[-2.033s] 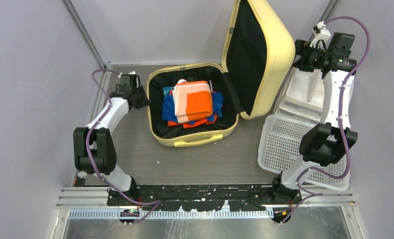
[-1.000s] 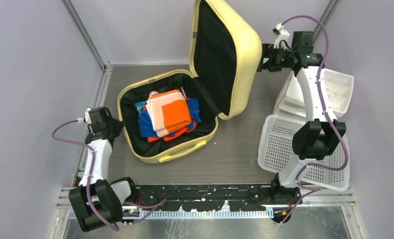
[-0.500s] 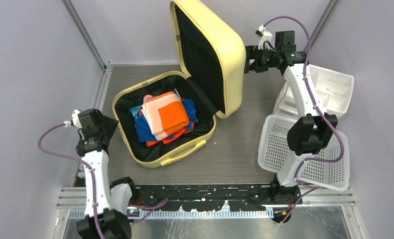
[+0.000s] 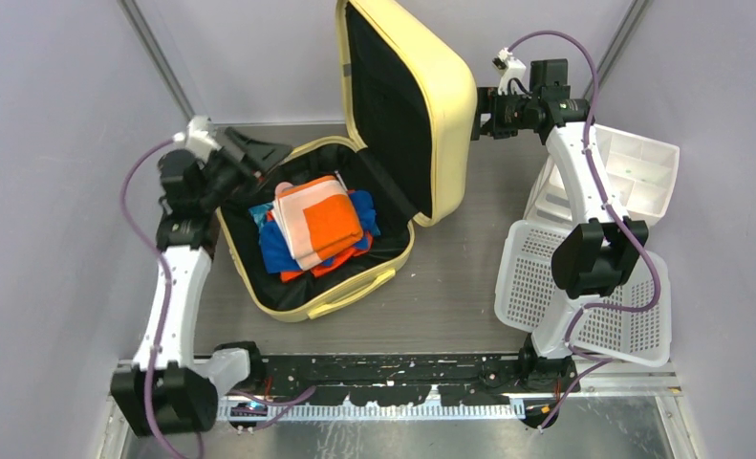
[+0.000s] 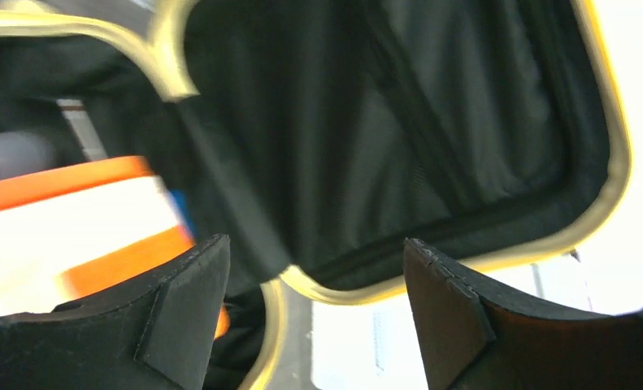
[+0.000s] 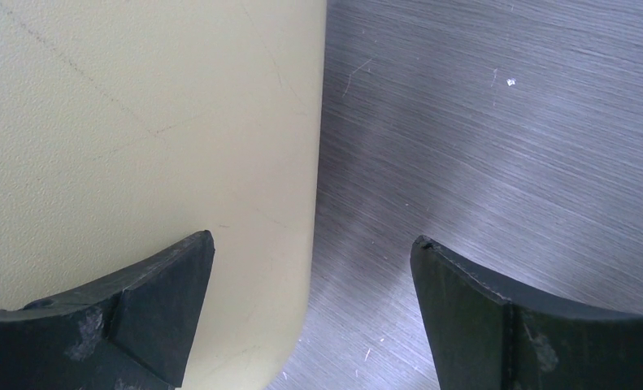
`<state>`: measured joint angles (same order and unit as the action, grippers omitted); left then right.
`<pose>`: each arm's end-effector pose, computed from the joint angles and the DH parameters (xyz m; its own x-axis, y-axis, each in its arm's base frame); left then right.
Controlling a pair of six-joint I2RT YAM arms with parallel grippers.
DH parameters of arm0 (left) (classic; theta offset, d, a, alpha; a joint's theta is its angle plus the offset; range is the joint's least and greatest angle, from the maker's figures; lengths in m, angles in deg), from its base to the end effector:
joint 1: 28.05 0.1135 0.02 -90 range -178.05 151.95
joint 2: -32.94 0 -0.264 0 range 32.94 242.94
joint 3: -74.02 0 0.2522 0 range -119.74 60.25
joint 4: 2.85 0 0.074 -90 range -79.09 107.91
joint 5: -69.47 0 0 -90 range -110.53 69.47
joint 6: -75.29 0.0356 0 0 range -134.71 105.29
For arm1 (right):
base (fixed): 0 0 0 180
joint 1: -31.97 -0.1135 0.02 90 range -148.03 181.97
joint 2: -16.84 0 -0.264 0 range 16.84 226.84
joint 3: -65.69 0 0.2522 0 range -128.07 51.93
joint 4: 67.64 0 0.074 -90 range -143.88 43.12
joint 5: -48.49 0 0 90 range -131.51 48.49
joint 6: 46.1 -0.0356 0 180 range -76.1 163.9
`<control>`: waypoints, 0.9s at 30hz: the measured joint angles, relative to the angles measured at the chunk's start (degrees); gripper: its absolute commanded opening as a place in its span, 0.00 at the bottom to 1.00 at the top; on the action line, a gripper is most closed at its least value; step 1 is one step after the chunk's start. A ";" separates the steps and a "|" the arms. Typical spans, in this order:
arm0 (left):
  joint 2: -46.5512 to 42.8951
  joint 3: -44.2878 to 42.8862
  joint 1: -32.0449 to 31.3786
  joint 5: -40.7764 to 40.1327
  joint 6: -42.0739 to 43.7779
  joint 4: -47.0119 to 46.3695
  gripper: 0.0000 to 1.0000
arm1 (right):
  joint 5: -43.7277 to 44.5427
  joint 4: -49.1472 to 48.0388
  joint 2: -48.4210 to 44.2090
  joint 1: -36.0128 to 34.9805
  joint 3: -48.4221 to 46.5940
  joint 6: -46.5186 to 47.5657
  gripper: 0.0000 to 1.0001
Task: Open, take out, and arrange the luggage
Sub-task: Adjust the luggage at the center of the board.
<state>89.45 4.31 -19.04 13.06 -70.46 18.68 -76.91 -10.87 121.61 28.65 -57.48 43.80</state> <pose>0.2228 0.0154 0.3762 -0.4196 -0.7637 -0.4906 0.1126 0.4925 -0.8630 0.4055 0.0442 0.3844 -0.6206 -0.0346 -0.7834 -0.4995 0.7875 0.3609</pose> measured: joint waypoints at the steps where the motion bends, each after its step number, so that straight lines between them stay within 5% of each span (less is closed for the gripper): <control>1: 3.10 -2.05 -3.21 0.72 -0.96 -2.19 0.80 | -0.02 0.00 0.00 0.00 0.00 0.00 0.96; 8: 22.16 -21.97 -17.59 2.54 0.09 -15.74 0.79 | -0.02 -0.07 0.00 0.00 0.13 0.00 0.96; 16: 40.19 -37.44 -16.41 5.22 24.26 -21.27 0.77 | -0.11 -0.63 -0.02 0.00 0.74 -0.02 0.96; 27: 67.52 -54.03 -15.34 10.47 34.58 -24.35 0.68 | -0.48 -1.92 -0.07 0.00 3.26 -0.02 0.96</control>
<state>156.97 -49.72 -34.38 23.53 -35.88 -5.67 -77.39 -12.80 121.55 28.65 -54.22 43.78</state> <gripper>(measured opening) 0.723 0.957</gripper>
